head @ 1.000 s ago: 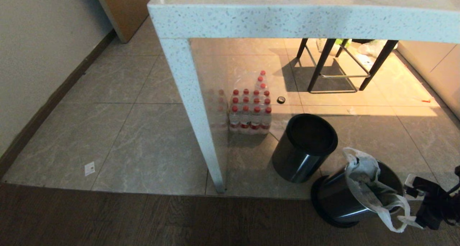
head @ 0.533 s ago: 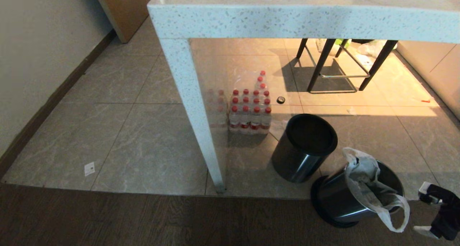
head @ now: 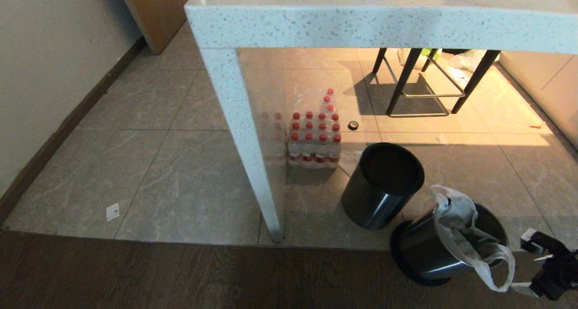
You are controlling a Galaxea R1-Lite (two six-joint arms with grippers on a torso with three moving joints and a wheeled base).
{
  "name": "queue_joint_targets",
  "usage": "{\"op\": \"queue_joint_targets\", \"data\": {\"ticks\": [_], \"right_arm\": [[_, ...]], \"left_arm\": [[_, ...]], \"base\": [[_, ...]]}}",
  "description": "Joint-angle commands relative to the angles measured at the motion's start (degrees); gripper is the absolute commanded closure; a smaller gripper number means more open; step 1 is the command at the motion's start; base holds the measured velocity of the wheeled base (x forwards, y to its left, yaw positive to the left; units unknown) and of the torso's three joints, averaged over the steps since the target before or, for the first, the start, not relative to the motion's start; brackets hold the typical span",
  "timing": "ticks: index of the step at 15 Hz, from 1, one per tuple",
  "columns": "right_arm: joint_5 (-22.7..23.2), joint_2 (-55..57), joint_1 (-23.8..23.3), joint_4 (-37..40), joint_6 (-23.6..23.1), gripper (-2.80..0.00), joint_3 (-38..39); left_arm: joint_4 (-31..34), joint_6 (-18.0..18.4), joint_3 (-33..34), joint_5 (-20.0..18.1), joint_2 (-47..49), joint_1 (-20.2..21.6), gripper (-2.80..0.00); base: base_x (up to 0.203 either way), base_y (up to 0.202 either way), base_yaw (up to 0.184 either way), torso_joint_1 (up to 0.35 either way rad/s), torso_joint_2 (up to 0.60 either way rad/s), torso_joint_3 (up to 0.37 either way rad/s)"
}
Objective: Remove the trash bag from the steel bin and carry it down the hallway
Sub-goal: Pick up the trash bag
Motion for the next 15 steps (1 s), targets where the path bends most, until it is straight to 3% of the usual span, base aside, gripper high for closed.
{"op": "queue_joint_targets", "data": {"ticks": [1,5,9,15], "right_arm": [[0.44,1.36,0.02,-0.25,1.28,-2.8,-0.3],[2.42,2.59,0.02,-0.17,4.29,-2.8,-0.45],[9.54,5.21,0.02,-2.02,8.29,-2.8,-4.51],[9.81,7.07,0.02,-3.16,8.87,-2.8,-6.42]], "left_arm": [[-0.03,0.0,0.0,-0.02,0.0,0.0,0.0],[-0.03,0.0,0.09,-0.02,0.0,0.0,0.0],[-0.03,0.0,0.09,-0.02,-0.09,0.0,0.0],[-0.03,0.0,0.09,0.07,0.0,0.0,0.0]], "base": [[0.0,0.0,0.0,0.0,0.0,0.0],[0.0,0.0,0.0,0.0,0.0,0.0],[0.0,0.0,0.0,0.0,0.0,0.0],[0.0,0.0,0.0,0.0,0.0,0.0]]}}
